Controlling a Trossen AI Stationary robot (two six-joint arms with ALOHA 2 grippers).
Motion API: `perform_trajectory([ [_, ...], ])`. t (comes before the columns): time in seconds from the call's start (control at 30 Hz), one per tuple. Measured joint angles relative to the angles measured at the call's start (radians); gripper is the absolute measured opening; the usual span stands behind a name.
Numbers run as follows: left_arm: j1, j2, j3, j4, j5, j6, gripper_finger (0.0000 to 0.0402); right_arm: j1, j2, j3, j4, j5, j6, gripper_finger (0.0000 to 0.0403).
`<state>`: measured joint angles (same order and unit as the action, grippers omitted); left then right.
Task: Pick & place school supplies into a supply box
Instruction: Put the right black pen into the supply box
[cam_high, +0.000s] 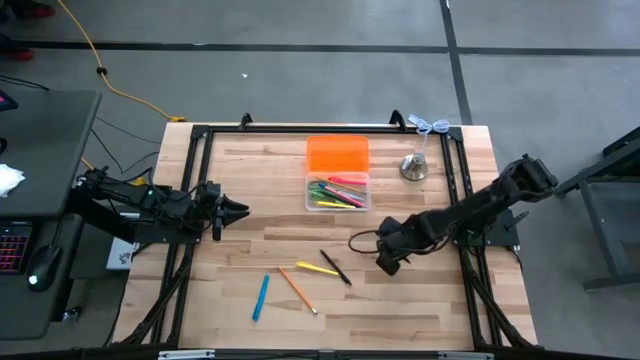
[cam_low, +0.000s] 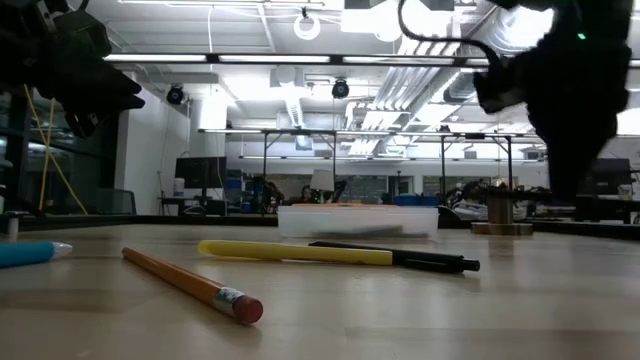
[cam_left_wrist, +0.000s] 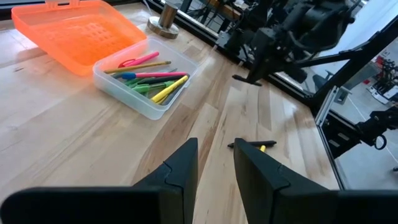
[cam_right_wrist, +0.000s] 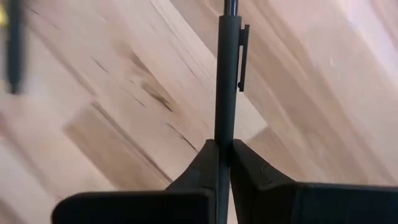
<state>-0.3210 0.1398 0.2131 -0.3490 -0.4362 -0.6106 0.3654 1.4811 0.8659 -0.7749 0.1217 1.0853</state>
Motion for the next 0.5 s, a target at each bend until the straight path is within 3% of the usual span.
perform_trajectory([
  [0.5, 0.0, 0.0, 0.0, 0.038, -0.002, -0.002, 0.0134, -0.124, -0.002, 0.3, -0.067, 0.164, -0.297, 0.0003],
])
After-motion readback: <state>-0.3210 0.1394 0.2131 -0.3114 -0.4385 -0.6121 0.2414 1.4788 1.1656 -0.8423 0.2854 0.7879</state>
